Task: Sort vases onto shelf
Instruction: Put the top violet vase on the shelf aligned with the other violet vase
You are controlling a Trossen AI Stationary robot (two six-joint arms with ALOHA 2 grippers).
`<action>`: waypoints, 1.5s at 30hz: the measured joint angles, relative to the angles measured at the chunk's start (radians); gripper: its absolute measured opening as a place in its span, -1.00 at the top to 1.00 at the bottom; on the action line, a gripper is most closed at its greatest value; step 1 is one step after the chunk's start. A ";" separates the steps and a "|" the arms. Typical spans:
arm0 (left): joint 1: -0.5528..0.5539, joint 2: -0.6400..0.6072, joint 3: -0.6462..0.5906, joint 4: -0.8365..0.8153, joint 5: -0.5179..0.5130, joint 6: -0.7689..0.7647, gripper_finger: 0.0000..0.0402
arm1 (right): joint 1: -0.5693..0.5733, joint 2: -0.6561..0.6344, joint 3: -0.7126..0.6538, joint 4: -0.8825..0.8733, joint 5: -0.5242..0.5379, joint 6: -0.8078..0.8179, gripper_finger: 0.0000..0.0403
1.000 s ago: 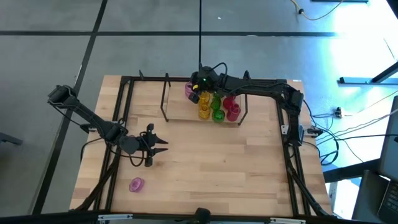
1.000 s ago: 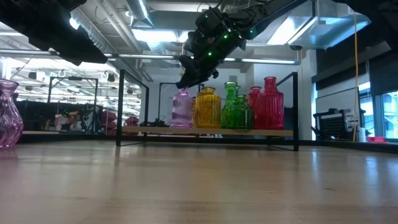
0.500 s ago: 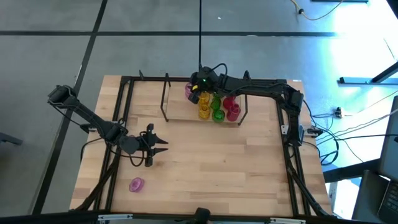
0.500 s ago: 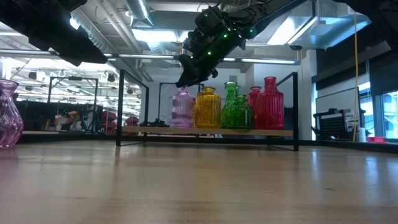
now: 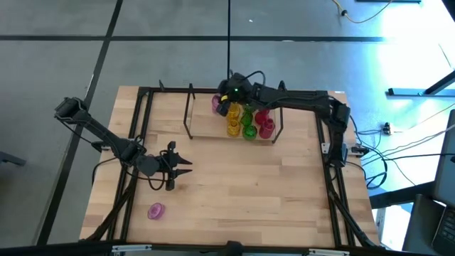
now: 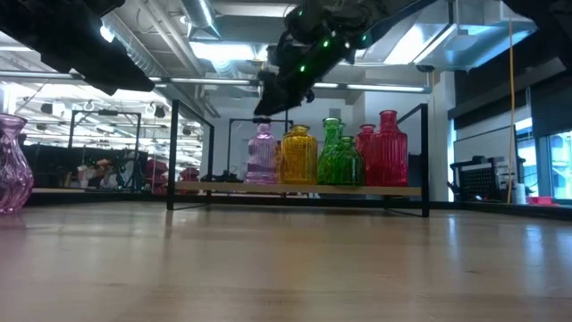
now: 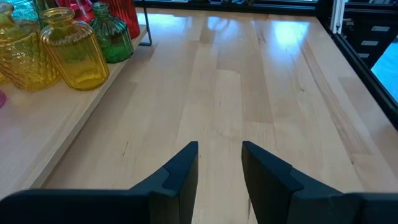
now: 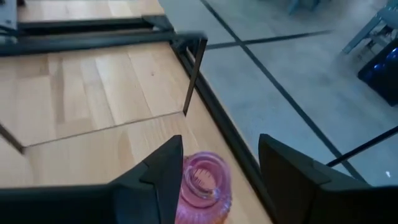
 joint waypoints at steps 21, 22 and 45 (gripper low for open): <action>0.074 -0.001 0.101 -0.128 0.083 0.027 0.18 | 0.422 -0.266 -0.041 -0.462 0.057 -0.001 0.13; 0.079 -0.001 0.128 -0.176 0.085 0.026 0.15 | 0.441 -0.265 -0.053 -0.473 0.076 -0.001 0.13; 0.086 -0.001 0.547 -1.273 0.358 -0.633 0.09 | 0.655 -0.443 -0.437 -0.403 0.111 0.236 0.13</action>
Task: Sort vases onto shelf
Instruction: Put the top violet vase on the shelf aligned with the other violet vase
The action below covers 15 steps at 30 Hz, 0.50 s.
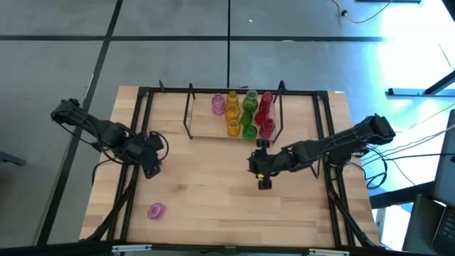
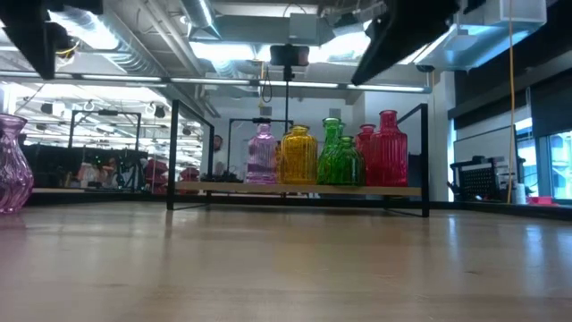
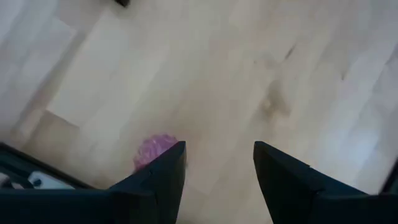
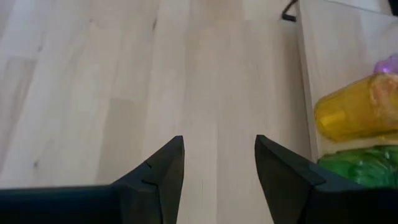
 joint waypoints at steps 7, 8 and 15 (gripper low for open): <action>-0.023 0.000 0.000 -0.027 0.083 -0.076 0.09 | 0.030 -0.001 -0.081 0.070 0.009 0.056 0.13; -0.033 0.000 0.000 -0.027 0.091 -0.080 0.09 | 0.033 -0.001 -0.088 0.064 0.008 0.063 0.13; -0.073 0.023 0.000 -0.052 0.082 -0.084 0.09 | 0.030 -0.001 -0.092 0.077 0.019 0.070 0.13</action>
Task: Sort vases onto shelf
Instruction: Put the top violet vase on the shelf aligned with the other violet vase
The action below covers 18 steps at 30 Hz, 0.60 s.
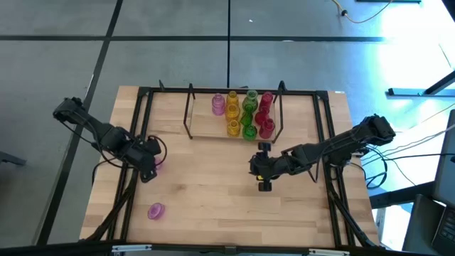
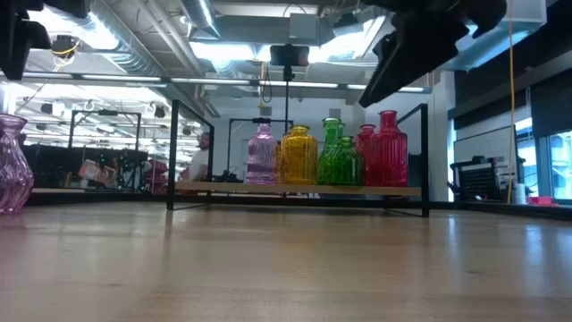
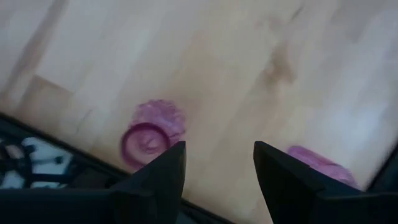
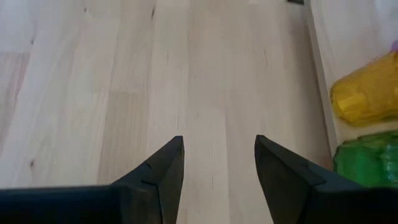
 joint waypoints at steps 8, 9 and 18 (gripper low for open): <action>0.019 0.017 -0.090 -0.017 0.021 0.003 0.09 | 0.000 0.000 0.000 0.026 0.000 -0.014 0.13; 0.025 0.015 -0.100 -0.016 0.021 0.003 0.09 | 0.000 0.000 0.000 0.026 0.000 -0.014 0.13; 0.041 0.016 -0.110 -0.011 0.001 0.012 0.09 | 0.000 0.000 0.000 0.025 0.000 -0.014 0.13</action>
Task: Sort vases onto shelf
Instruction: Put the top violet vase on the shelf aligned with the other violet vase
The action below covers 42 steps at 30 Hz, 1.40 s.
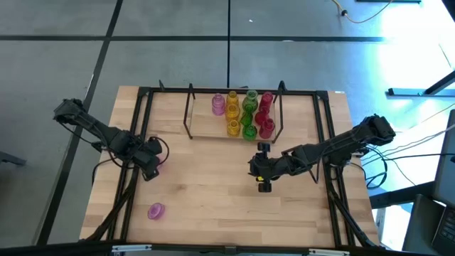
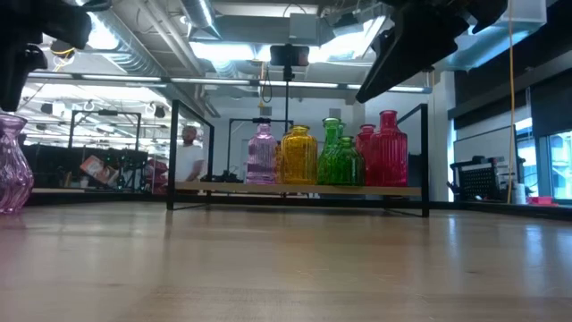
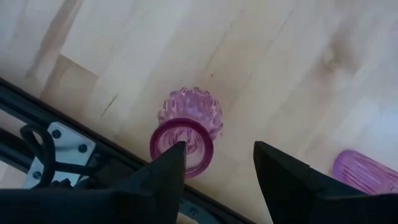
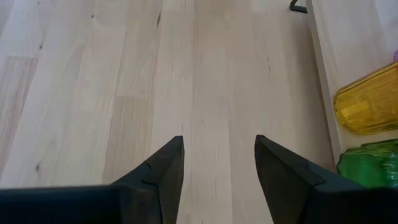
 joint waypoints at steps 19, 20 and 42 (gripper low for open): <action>0.000 0.000 -0.119 0.097 0.023 0.026 0.21 | 0.000 0.000 0.000 0.013 0.000 -0.001 0.13; 0.000 0.000 -0.118 0.097 0.023 0.026 0.26 | 0.000 0.000 0.000 0.013 0.000 -0.001 0.13; 0.000 0.006 -0.019 0.098 -0.056 0.156 0.91 | 0.000 0.001 0.001 0.017 0.044 -0.002 0.13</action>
